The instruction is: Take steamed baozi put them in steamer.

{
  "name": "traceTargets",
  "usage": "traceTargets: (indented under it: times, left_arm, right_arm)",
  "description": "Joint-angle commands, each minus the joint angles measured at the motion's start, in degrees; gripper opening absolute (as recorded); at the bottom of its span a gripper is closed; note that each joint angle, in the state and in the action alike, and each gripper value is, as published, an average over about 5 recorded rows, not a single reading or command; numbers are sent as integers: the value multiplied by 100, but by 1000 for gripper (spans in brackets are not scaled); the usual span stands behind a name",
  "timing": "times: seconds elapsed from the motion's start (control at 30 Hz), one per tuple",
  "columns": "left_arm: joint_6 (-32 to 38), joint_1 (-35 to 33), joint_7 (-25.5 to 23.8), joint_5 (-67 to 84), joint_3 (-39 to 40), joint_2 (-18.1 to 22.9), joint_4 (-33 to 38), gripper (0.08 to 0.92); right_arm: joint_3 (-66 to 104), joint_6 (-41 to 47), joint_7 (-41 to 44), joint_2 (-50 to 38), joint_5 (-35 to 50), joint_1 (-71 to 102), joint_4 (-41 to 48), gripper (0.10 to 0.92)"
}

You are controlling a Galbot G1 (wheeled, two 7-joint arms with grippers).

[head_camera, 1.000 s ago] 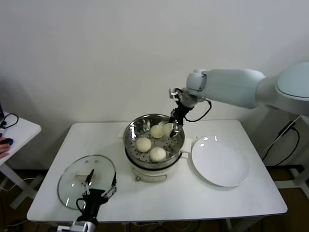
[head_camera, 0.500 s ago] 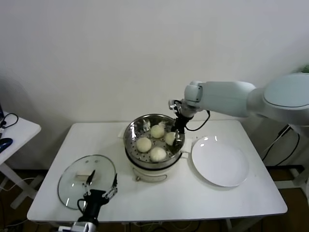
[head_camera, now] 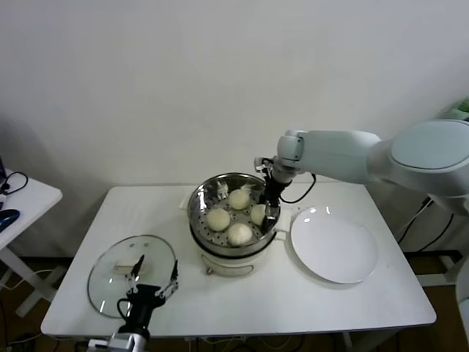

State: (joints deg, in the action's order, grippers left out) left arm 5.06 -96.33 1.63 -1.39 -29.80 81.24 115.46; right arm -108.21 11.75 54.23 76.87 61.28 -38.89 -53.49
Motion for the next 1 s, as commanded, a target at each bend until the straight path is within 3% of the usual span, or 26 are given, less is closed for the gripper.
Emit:
traceTargets:
  times: [0.03, 0.63, 0.8, 1.0]
  left_arm:
    - [-10, 21, 0, 12, -8, 12, -22, 823]
    - [-64, 80, 5, -16, 3, 61, -35, 823]
    - [-82, 109, 6, -28, 9, 59, -35, 823]
    - [-105, 196, 35, -24, -32, 52, -51, 823]
  right_arm:
    - [48, 2, -16, 22, -37, 53, 71, 797]
    - [372, -44, 355, -154, 79, -274, -54, 823]
    - [737, -84, 117, -523, -15, -385, -208, 823]
    - [2202, -235, -583, -1454, -891, -29, -437, 823]
